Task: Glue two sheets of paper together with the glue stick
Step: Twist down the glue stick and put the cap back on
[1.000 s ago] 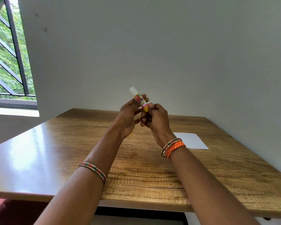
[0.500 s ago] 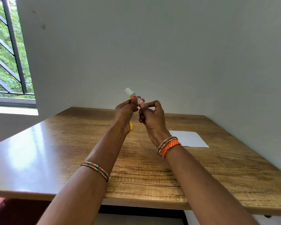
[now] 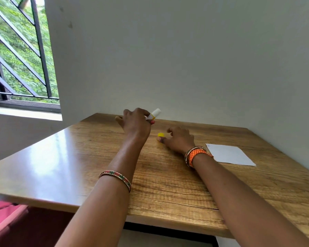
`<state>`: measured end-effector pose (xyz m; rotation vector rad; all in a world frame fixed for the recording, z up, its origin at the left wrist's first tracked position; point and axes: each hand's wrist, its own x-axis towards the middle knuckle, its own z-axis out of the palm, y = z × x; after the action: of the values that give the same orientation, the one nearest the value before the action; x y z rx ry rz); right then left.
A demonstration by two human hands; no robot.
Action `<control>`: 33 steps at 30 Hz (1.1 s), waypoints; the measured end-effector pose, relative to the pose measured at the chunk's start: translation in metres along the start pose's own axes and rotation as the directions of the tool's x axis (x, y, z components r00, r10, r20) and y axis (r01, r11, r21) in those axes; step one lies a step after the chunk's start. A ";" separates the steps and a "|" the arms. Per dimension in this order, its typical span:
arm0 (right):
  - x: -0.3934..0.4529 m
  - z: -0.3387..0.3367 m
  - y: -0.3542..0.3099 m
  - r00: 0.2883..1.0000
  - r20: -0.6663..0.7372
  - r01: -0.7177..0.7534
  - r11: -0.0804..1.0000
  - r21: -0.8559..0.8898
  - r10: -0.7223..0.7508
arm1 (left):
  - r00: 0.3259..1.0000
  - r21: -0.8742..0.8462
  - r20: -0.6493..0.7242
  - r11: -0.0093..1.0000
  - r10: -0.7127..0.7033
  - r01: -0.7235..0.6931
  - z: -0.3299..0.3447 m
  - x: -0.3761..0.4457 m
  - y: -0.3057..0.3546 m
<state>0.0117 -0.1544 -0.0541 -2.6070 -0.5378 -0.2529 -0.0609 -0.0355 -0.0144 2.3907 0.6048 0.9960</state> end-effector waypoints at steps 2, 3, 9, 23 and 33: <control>0.004 0.003 -0.003 1.000 0.006 0.011 1.000 0.012 -0.011 | 1.000 0.005 0.009 1.000 0.025 -0.025 0.002 -0.002 0.002; 0.005 0.004 -0.005 1.000 0.001 0.023 0.999 0.025 -0.023 | 0.999 0.013 0.006 0.999 0.036 -0.036 0.002 -0.002 0.002; 0.000 -0.004 -0.011 0.987 -0.157 0.074 0.944 0.322 -0.024 | 0.997 0.065 -0.049 0.996 0.063 -0.059 0.000 -0.005 0.002; -0.011 -0.060 -0.005 0.964 -0.258 0.160 0.655 0.738 0.056 | 0.972 -0.010 -0.104 0.977 0.210 -0.212 -0.004 -0.007 0.006; -0.010 -0.062 -0.007 0.955 -0.279 0.178 0.558 0.811 0.100 | 0.963 0.022 -0.133 0.972 0.233 -0.232 -0.006 -0.009 0.008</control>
<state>-0.0059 -0.1815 0.0003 -1.5716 -0.4513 -0.3008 -0.0695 -0.0447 -0.0105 2.4547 0.3778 1.2645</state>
